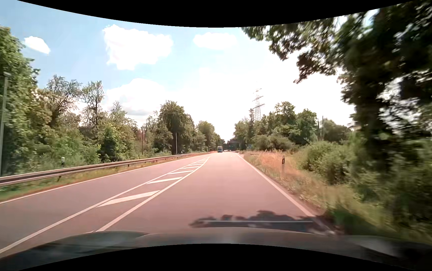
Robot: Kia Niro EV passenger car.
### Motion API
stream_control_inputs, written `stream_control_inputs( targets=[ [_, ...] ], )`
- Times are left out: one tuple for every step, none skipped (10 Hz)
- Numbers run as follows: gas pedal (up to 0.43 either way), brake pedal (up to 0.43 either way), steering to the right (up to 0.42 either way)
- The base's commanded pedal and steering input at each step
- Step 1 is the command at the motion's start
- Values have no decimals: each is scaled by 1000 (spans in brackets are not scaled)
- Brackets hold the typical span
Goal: Follow the waypoints while adhering to traffic rules and regulations
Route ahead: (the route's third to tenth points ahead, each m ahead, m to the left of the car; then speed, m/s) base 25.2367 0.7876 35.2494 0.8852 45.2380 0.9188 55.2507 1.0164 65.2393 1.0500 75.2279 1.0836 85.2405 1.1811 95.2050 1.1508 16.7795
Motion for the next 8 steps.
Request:
stream_control_inputs(
  targets=[
    [0,0,-4],
    [0,0,-4],
    [0,0,-4],
    [0,0,-4],
    [0,0,-3],
    [0,0,-4],
    [0,0,-3],
    [0,0,-4]
  ],
)
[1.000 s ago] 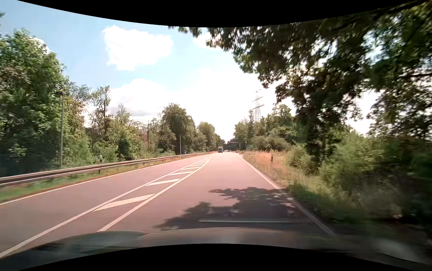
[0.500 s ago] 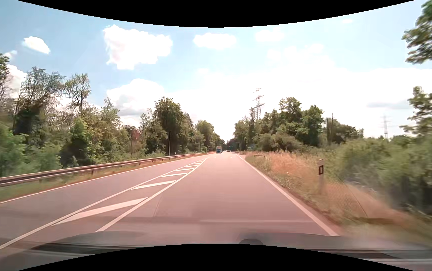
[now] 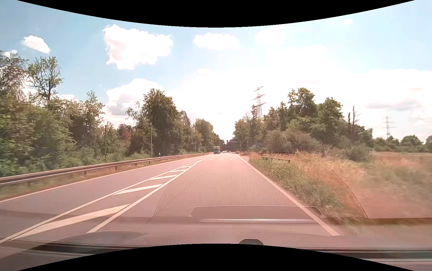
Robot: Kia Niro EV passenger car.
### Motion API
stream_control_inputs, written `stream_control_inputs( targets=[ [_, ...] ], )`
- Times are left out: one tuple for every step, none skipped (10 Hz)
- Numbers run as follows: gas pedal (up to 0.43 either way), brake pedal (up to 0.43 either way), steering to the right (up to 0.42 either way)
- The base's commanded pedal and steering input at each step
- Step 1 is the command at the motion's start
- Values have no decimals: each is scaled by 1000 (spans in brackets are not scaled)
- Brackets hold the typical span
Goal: Follow the waypoints while adhering to traffic rules and regulations
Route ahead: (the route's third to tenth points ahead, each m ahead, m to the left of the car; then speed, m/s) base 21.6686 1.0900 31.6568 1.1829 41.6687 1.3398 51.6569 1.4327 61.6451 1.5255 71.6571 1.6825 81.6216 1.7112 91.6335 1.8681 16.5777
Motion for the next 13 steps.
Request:
stream_control_inputs(
  targets=[
    [0,0,-4],
    [0,0,-4],
    [0,0,-4],
    [0,0,-3],
    [0,0,-3],
    [8,0,-2],
    [8,0,-2],
    [20,0,-2],
    [20,0,-2],
    [20,0,-2],
    [20,0,-2],
    [20,0,-3],
    [28,0,-3]
  ],
)
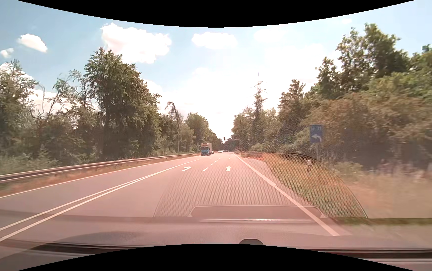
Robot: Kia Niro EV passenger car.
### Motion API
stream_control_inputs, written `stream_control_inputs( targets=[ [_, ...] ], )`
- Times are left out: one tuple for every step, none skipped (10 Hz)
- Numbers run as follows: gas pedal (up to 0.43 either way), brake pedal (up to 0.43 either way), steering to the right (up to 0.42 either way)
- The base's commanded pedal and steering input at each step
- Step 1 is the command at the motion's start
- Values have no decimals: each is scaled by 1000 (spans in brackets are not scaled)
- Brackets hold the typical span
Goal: Follow the waypoints while adhering to traffic rules and regulations
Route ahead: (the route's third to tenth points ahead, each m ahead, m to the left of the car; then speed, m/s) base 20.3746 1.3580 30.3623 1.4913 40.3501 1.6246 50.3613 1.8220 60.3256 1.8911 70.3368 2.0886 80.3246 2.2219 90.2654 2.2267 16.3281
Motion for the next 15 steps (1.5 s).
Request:
stream_control_inputs(
  targets=[
    [39,0,-3],
    [39,0,-3],
    [39,0,-3],
    [39,0,-4],
    [39,0,-4],
    [47,0,-4],
    [47,0,-4],
    [47,0,-4],
    [47,0,-4],
    [47,0,-5],
    [59,0,-6],
    [59,0,-7],
    [59,0,-8],
    [59,0,-7],
    [59,0,-8]
  ],
)
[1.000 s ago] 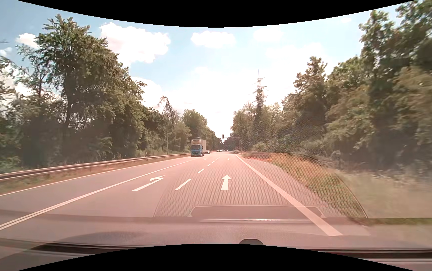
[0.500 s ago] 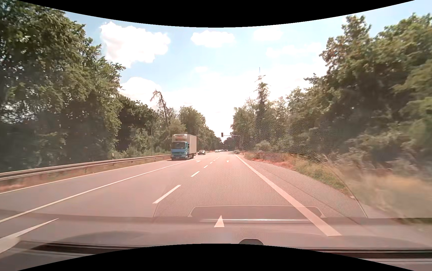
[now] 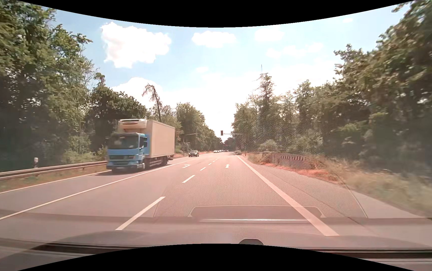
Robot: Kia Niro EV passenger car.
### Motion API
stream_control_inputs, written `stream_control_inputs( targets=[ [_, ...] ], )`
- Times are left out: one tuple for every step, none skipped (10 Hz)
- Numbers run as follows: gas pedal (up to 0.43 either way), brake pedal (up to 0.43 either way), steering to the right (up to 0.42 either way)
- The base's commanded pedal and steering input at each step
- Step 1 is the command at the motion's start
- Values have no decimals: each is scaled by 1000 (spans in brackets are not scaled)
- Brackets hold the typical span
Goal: Follow the waypoints while adhering to traffic rules and regulations
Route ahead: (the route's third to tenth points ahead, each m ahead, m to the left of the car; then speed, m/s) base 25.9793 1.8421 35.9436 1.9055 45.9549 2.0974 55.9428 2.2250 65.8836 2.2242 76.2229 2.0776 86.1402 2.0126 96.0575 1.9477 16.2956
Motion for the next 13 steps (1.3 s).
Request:
stream_control_inputs(
  targets=[
    [59,0,-8],
    [59,0,-8],
    [59,0,-8],
    [59,0,-8],
    [59,0,-8],
    [59,0,-8],
    [59,0,-7],
    [59,0,-7],
    [59,0,-6],
    [59,0,-5],
    [59,0,-4],
    [59,0,-2],
    [59,0,-2]
  ],
)
